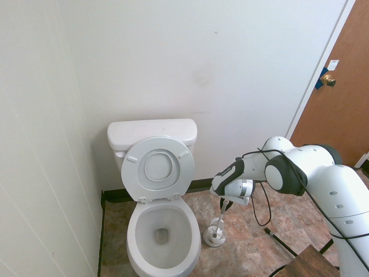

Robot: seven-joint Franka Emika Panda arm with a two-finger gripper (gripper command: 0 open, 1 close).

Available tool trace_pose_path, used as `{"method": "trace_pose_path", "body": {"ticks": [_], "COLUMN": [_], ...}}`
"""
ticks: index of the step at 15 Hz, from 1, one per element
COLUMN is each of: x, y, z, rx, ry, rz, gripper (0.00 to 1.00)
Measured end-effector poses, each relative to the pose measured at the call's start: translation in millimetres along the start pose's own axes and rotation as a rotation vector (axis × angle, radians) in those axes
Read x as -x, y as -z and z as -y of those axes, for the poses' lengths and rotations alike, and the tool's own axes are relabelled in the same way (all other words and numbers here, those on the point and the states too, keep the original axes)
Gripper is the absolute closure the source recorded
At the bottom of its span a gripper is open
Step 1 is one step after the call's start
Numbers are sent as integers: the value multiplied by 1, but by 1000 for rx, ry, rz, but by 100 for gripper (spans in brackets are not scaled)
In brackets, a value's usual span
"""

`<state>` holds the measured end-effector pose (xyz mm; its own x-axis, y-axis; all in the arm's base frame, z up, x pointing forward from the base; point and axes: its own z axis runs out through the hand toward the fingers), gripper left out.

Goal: Clean the toilet

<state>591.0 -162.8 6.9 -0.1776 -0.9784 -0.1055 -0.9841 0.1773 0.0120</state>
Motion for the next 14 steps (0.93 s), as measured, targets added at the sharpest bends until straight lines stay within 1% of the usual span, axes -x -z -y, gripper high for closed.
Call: {"method": "trace_pose_path", "body": {"ticks": [5, 14], "x": [-22, -33], "y": [-29, -28], "z": [8, 24], "rx": [30, 56], "ry": [-26, -31], "rz": [21, 37], "gripper": [100, 100]}}
